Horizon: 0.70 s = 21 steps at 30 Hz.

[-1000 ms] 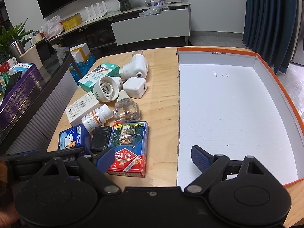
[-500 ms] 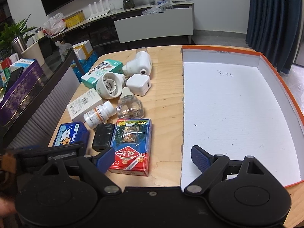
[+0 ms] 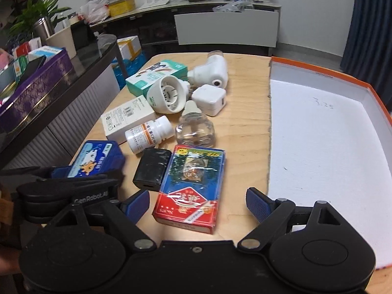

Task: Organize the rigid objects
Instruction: 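Grasp the blue tin with the left tool while the right tool grasps the red card box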

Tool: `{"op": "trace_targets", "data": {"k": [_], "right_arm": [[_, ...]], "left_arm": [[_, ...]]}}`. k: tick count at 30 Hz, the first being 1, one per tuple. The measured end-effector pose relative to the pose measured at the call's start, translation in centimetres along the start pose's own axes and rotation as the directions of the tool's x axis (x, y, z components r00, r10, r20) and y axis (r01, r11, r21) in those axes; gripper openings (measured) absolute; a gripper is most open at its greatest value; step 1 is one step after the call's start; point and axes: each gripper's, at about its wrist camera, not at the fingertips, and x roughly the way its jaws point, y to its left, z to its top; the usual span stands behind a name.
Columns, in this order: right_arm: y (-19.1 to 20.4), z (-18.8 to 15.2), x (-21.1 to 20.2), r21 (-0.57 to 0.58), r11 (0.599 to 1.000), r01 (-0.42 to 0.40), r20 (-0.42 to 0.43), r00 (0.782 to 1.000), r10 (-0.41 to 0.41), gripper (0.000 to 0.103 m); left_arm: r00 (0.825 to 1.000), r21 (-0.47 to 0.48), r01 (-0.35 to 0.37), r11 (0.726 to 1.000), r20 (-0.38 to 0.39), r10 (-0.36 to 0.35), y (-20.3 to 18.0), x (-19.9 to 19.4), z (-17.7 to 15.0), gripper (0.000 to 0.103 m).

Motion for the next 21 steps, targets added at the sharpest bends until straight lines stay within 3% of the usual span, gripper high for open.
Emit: {"op": "trace_targets", "data": {"k": [9, 13, 14, 15, 16, 21], "right_arm": [[-1.5, 0.3, 2.2, 0.002, 0.998, 0.057, -0.009, 0.998, -0.057, 0.098], [-0.8, 0.4, 3.3, -0.063, 0.998, 0.03, -0.008, 0.999, -0.031, 0.095], [-0.5, 0.4, 3.4, -0.097, 0.995, 0.036, 0.005, 0.999, -0.035, 0.091], [-0.3, 0.4, 3.4, -0.118, 0.993, 0.027, 0.02, 0.999, -0.025, 0.076], [-0.3, 0.5, 3.3, -0.123, 0.992, 0.022, 0.028, 0.999, -0.019, 0.072], [-1.2, 0.9, 2.7, -0.084, 0.996, 0.023, 0.02, 1.0, -0.021, 0.071]], "left_arm": [[0.999, -0.033, 0.042, 0.999, 0.014, -0.041, 0.8, -0.7, 0.1, 0.064], [0.998, -0.029, 0.053, 0.998, 0.016, -0.053, 0.3, -0.5, 0.2, 0.064], [0.998, -0.03, 0.055, 0.998, 0.015, -0.055, 0.3, -0.6, 0.2, 0.063], [0.998, -0.031, 0.057, 0.998, 0.017, -0.057, 0.2, -0.6, 0.2, 0.063], [0.998, -0.03, 0.059, 0.998, 0.019, -0.059, 0.1, -0.7, 0.2, 0.063], [0.997, -0.026, 0.068, 0.997, 0.039, -0.066, -0.5, -1.5, 0.3, 0.063]]}}
